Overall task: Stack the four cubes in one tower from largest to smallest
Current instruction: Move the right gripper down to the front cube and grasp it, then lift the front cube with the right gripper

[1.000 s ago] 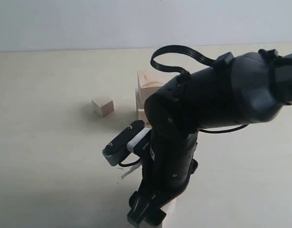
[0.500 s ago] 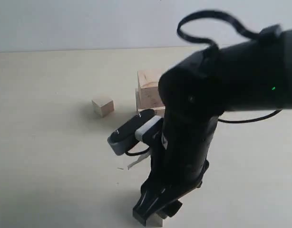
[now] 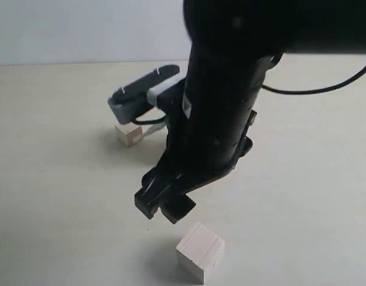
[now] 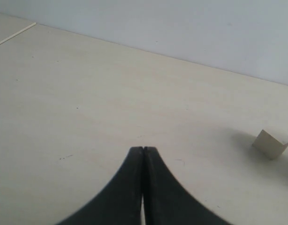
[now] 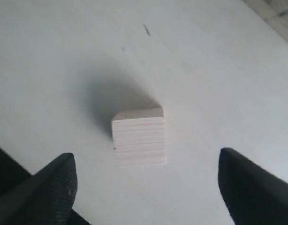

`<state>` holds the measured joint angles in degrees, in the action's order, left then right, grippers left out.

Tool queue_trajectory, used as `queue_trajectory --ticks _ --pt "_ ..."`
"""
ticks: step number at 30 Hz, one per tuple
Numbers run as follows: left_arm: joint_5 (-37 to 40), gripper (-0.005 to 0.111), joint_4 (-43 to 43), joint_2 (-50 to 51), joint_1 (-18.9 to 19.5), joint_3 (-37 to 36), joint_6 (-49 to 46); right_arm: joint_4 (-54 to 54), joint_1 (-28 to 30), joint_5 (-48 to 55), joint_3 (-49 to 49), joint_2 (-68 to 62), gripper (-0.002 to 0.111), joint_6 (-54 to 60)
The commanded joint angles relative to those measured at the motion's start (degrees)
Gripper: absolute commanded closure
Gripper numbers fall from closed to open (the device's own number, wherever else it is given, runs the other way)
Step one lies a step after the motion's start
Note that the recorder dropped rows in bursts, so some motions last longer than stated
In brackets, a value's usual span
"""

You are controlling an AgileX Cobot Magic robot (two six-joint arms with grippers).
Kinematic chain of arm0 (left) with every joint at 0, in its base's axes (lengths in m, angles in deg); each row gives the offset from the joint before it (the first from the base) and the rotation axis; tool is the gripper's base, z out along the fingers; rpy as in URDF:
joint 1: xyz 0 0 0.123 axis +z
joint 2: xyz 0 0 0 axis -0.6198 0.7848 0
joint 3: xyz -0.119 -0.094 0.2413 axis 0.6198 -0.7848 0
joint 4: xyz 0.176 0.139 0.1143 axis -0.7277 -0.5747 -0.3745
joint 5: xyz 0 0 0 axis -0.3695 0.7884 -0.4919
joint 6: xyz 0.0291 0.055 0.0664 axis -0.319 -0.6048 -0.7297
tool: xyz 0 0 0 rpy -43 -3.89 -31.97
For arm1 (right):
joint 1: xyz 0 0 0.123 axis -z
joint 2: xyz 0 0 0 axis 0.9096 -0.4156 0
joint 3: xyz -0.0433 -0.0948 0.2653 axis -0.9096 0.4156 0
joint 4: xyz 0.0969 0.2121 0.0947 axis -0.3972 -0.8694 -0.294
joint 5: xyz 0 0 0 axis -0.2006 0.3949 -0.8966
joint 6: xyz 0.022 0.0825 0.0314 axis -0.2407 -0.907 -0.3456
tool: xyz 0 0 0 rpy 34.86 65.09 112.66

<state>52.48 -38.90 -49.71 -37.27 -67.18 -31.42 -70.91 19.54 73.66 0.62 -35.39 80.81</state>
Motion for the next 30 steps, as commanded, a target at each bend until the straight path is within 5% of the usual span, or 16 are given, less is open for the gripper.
queue_trajectory --ticks 1,10,16,23,30 --pt "-0.5 0.107 -0.1 -0.4 -0.4 0.1 -0.3 1.2 0.0 0.8 0.3 -6.6 0.030 -3.8" --pt "-0.5 0.107 -0.1 -0.4 -0.4 0.1 -0.3 -7.6 0.0 -6.7 4.6 -11.3 0.030 1.2" --pt "-0.5 0.107 -0.1 -0.4 -0.4 0.1 -0.4 -4.2 0.0 -11.2 8.2 -11.3 0.030 1.2" --pt "-0.5 0.107 -0.1 -0.4 -0.4 0.1 -0.4 -3.2 0.0 -11.2 9.8 -11.3 0.050 -0.3" --pt "-0.5 0.107 -0.1 -0.4 -0.4 0.1 -0.3 -3.2 0.0 -10.3 9.8 -11.3 0.051 -0.3"
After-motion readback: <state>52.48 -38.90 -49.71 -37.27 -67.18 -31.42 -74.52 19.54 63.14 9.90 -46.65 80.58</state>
